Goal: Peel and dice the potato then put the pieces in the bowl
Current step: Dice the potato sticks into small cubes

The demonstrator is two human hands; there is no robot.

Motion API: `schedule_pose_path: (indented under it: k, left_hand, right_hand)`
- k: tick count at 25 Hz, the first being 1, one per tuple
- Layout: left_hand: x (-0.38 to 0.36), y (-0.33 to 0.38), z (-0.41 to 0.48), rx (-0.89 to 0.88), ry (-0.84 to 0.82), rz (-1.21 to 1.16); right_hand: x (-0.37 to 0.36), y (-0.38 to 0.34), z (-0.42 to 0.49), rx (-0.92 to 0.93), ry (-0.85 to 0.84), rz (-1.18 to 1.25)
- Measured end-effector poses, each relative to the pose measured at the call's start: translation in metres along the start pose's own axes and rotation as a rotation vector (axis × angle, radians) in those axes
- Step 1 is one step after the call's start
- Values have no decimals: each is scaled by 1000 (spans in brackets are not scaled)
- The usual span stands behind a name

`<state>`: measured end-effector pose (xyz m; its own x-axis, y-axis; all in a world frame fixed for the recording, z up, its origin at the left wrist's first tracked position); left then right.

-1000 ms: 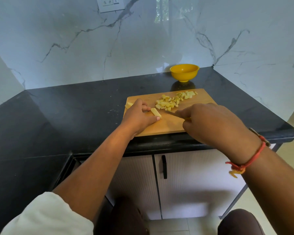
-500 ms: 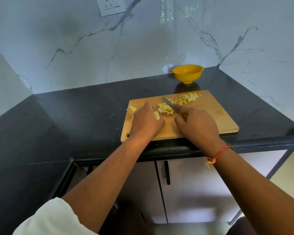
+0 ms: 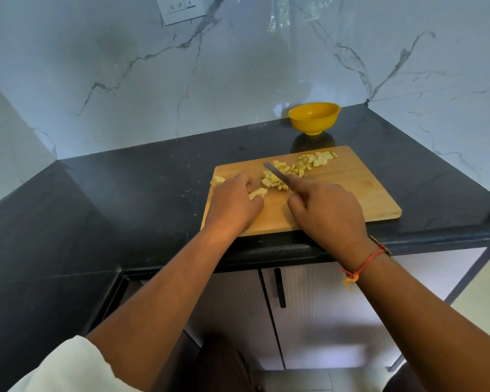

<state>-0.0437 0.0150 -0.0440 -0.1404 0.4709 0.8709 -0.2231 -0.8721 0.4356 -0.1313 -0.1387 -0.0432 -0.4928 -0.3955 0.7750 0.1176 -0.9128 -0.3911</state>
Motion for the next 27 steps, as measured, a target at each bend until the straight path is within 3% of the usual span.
schedule_pose_path:
  k: [9, 22, 27]
  left_hand:
    - [-6, -1, 7, -64, 80, -1]
    - [0, 5, 3, -115, 28, -78]
    - [0, 3, 4, -82, 56, -36]
  right_hand:
    - [4, -7, -2, -60, -254, 18]
    - [0, -15, -2, -74, -311, 17]
    - [7, -20, 0, -43, -260, -20]
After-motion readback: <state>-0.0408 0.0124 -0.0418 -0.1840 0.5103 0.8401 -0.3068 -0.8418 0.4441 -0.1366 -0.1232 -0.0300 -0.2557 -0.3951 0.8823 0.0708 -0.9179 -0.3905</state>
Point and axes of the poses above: each hand's wrist, its own z-axis towards the middle knuckle, its own x-axis out of the back of the hand, y = z × x, the point moved 6 cm from there along z, towards the middle knuckle, and after that the axes turned 7 degrees about x, right-handed, at the moved point
